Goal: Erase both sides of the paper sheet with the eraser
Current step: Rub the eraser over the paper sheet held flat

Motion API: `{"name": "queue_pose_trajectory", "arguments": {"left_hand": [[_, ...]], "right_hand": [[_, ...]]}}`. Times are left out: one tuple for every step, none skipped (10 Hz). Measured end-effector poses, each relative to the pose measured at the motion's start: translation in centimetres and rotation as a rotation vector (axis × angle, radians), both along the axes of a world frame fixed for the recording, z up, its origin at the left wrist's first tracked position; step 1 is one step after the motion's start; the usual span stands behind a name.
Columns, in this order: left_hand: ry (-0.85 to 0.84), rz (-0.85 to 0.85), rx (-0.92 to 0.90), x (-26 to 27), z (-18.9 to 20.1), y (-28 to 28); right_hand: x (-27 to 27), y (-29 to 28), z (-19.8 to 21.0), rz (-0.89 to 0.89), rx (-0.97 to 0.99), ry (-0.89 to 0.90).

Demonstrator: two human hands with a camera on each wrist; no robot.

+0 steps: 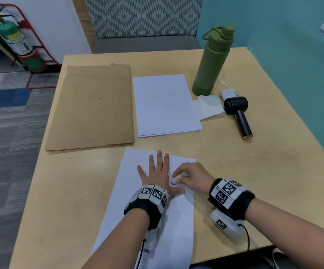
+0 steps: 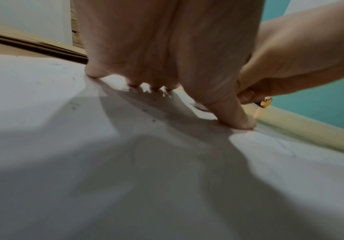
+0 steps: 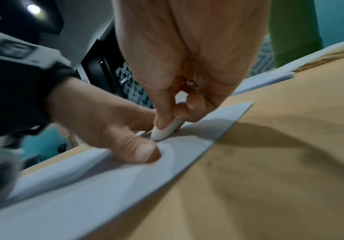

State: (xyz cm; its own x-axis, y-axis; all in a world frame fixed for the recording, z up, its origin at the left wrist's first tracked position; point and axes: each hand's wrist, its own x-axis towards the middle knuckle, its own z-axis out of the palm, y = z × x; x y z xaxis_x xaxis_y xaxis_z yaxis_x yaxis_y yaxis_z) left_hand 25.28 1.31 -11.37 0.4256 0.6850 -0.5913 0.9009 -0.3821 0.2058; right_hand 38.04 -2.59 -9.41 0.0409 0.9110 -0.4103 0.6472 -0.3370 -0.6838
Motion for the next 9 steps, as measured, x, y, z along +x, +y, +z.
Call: {"name": "queue_pose_trajectory", "arguments": {"left_hand": [[-0.002,-0.007,-0.001,-0.1,-0.1,0.1],[0.003,-0.008,-0.013,-0.1,0.0,0.2],[0.003,-0.003,-0.02,-0.1,0.2,0.1],[-0.001,-0.003,-0.025,-0.1,0.4,0.0],[0.006,-0.014,-0.025,-0.1,0.3,0.1],[0.013,-0.011,-0.032,-0.1,0.3,0.2],[0.018,0.004,-0.035,-0.1,0.5,0.1],[0.018,0.011,-0.037,0.1,0.7,0.1],[0.03,0.002,-0.039,0.1,0.7,0.2]], "right_hand": [[0.3,2.5,0.3,-0.069,0.067,-0.018],[0.5,2.8,0.3,-0.159,0.128,0.005],[0.9,0.1,-0.1,-0.123,0.062,0.038],[1.5,-0.9,0.1,-0.011,0.017,0.028],[1.5,1.5,0.2,-0.016,0.084,-0.035],[1.3,2.3,-0.2,-0.069,0.152,-0.049],[2.1,-0.2,-0.5,-0.051,0.116,-0.003],[2.8,-1.0,-0.1,0.059,0.065,-0.037],[2.5,1.2,0.1,0.072,0.109,-0.061]]}}
